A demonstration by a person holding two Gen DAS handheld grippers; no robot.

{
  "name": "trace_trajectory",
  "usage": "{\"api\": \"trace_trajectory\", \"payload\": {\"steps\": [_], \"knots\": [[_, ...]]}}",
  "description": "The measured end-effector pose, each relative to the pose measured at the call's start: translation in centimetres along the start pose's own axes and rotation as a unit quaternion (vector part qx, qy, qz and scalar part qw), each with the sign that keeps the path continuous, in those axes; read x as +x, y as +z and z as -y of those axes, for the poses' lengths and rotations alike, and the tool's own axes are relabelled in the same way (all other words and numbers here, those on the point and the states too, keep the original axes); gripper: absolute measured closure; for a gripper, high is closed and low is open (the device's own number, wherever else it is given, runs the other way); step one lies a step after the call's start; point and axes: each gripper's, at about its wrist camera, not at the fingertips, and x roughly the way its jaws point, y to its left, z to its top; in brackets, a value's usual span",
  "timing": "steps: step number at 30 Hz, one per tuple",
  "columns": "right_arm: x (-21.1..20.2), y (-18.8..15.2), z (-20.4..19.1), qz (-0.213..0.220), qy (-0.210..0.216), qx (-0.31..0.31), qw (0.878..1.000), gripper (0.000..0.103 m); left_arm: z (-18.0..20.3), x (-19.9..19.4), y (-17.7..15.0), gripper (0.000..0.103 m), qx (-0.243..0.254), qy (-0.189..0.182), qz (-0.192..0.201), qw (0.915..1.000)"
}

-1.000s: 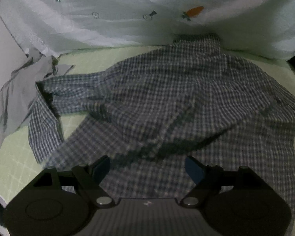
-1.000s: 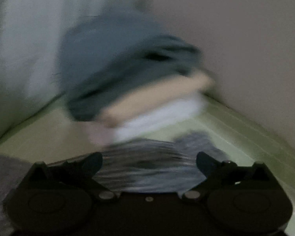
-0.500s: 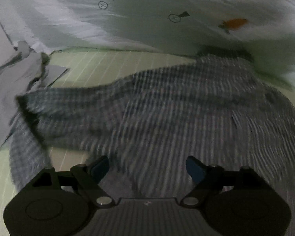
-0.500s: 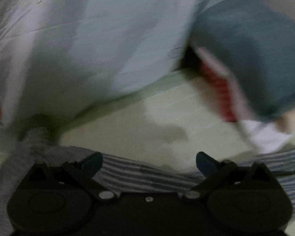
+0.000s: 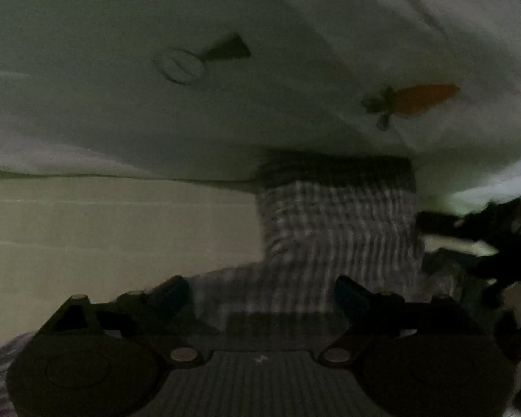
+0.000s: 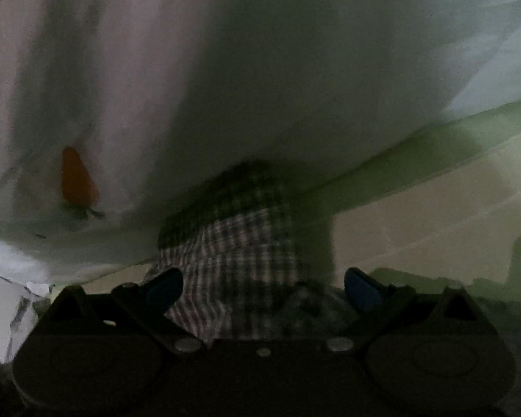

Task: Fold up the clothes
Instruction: 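Grasp the checked shirt hem with both grippers and lift it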

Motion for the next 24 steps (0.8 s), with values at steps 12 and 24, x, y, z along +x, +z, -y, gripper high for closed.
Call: {"api": "trace_trajectory", "payload": {"steps": [12,24], "knots": [[2.8,0.8,-5.2,0.054,-0.003,-0.120,0.991,0.093,3.6,2.2,3.2,0.099,0.082,0.062,0.087,0.9908],[-8.3,-5.4,-3.2,0.121,-0.119,-0.115,0.979,0.003,1.8,-5.7,-2.3,0.019,0.046,0.075,0.108,0.9902]]}}
